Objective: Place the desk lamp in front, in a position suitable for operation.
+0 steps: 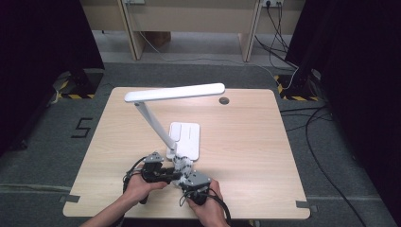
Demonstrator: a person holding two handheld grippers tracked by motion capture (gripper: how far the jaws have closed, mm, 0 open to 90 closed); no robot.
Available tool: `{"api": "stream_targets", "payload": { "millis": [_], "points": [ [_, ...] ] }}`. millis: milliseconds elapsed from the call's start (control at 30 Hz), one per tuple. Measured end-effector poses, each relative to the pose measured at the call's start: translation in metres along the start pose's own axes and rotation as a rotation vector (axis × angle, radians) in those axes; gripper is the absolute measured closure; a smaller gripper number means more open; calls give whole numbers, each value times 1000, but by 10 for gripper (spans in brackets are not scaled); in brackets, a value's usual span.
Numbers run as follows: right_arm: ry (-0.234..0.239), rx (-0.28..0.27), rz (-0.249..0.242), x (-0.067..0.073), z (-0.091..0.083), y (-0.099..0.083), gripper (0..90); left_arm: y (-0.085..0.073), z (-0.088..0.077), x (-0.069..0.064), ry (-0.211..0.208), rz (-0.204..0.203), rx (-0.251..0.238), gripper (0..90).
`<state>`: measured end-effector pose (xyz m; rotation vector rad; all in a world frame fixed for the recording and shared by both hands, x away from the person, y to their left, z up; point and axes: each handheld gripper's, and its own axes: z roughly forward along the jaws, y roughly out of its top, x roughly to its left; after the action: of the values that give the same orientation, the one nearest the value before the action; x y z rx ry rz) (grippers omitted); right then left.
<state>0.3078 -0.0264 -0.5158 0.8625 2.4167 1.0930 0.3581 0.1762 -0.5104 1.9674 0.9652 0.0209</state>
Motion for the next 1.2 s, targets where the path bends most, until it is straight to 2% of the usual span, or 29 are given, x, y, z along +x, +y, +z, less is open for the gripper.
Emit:
{"api": "stream_targets", "payload": {
  "millis": [67,167,400,467,633,900,1200],
  "points": [
    [3,0,-1,0,0,0,665,0,0,-1,2,19,2,770],
    [5,2,7,-1,0,1,643,1,-3,-1,3,28,-3,818],
    [14,-23,22,-1,-3,4,534,2,-12,-1,9,24,-33,831],
    [16,-40,33,-1,-6,6,507,4,-19,0,28,27,-57,832],
    [16,-87,42,-3,-17,15,463,7,-31,2,59,33,-81,833],
    [1,-139,57,-13,-31,27,460,7,-42,5,83,33,-102,834],
    [-21,-159,83,-31,-33,33,538,6,-64,6,105,33,-136,835]
  ]
}}
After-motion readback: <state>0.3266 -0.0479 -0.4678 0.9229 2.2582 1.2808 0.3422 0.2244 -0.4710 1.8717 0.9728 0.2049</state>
